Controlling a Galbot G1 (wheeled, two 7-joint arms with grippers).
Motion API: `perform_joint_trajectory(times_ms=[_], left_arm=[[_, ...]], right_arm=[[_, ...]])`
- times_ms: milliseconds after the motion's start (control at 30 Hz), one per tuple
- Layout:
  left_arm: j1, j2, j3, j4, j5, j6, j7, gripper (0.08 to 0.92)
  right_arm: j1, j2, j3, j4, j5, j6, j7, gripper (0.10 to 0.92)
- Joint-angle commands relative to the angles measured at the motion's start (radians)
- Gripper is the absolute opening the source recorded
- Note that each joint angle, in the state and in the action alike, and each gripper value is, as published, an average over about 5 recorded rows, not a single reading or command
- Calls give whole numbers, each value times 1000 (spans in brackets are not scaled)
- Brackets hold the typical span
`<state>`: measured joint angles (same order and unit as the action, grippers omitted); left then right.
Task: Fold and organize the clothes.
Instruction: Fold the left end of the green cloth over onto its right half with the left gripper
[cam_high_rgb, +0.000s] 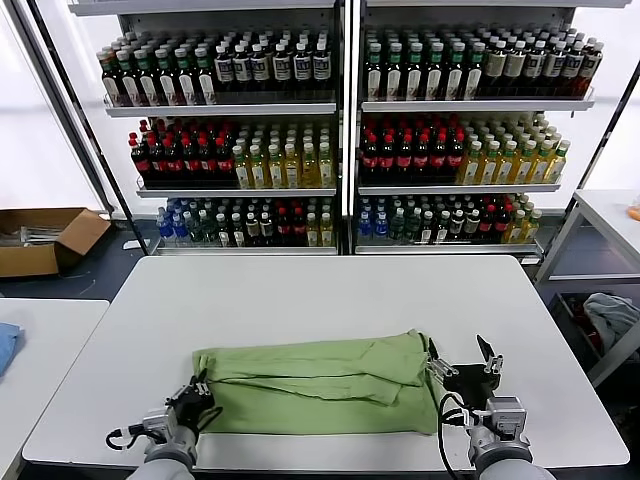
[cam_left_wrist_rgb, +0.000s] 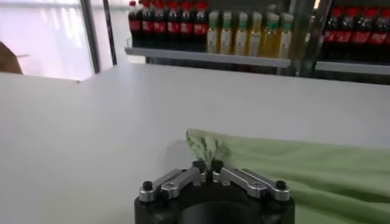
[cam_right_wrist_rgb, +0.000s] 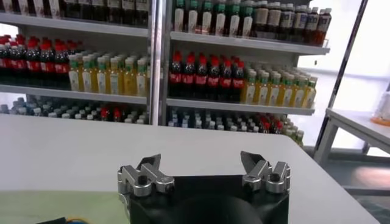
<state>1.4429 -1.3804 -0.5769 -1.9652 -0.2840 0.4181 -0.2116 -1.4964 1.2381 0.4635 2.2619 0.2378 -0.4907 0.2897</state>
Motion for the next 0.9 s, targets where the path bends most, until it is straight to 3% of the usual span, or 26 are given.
perform_joint_trajectory(times_ms=[33,167,300,667,900], left_arm=[[-13,314,-342,16,4,-46,37,98],[-15,461,-463,52,-3,-45,67,98],[-5,493,-470,37,-2,-36,85,98],[-7,255,-105,-93,40,8,68,98],[-43,117,111,-114,97,37,50,98]], right_arm=[[10,-2,1,-6,6,1,2,823],[26,1,-2,-14,9,1,3,823],[33,9,-8,-24,9,3,5,823],[-1,13,15,-18,5,12,7,823],[-39,25,35,-18,-1,28,9,823]])
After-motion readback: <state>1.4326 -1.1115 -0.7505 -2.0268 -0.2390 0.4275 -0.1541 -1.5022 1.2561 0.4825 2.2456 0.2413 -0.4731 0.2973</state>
